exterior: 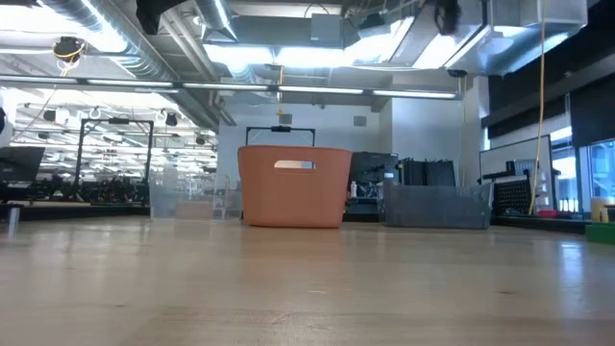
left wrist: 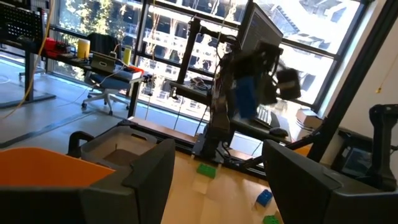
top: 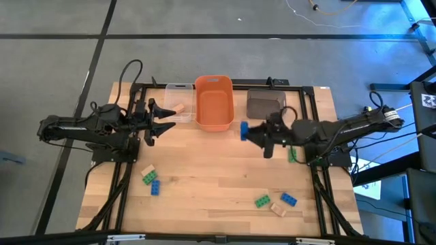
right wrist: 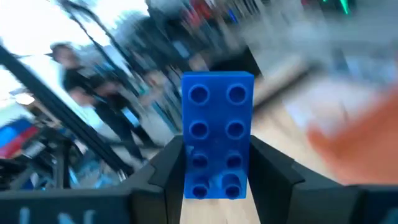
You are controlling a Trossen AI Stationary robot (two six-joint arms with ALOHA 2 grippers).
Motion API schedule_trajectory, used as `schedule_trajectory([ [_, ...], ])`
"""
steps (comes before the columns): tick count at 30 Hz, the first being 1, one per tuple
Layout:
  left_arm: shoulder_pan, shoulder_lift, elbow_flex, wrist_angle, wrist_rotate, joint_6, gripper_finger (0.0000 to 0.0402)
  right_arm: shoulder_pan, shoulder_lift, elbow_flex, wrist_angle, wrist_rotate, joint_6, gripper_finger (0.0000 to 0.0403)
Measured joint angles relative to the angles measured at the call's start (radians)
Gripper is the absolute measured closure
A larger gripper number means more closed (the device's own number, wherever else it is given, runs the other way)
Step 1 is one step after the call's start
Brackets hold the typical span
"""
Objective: Sort & place blocks by color
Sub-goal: Put the top right blue game piece into the black bin
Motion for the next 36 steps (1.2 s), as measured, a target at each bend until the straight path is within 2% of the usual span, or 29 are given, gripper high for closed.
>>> schedule_trajectory([
  [4,0.000,0.000,0.000,0.001,0.000,0.000,0.0168,-0.031,0.003,0.000,0.119,-0.044,-0.103,0.0266],
  [12,0.000,0.000,0.000,0.001,0.000,-0.001,0.0168,-0.041,0.004,0.000,0.125,-0.097,-0.095,0.0266],
  [18,0.000,0.000,0.000,0.001,-0.006,0.000,0.0168,-0.058,0.004,0.003,0.118,-0.067,-0.083,0.0266],
  [21,0.000,0.000,0.000,0.001,-0.011,0.000,0.0168,-0.131,0.006,0.079,-0.056,-0.039,-0.090,0.0266],
  [25,0.000,0.000,0.000,0.001,-0.016,-0.001,0.0168,-0.299,0.058,0.271,-0.501,-0.036,-0.064,0.0266],
  [29,0.000,0.000,0.000,0.007,-0.019,-0.001,0.0168,-0.498,0.168,0.439,-0.907,-0.033,-0.078,0.0266],
  [33,0.000,0.000,0.000,0.007,-0.042,-0.001,0.0168,-0.664,0.282,0.468,-1.104,-0.033,-0.120,0.0266],
  [36,0.000,0.000,0.000,0.013,-0.045,-0.001,0.0168,-0.754,0.361,0.438,-1.152,-0.037,-0.130,0.0266],
])
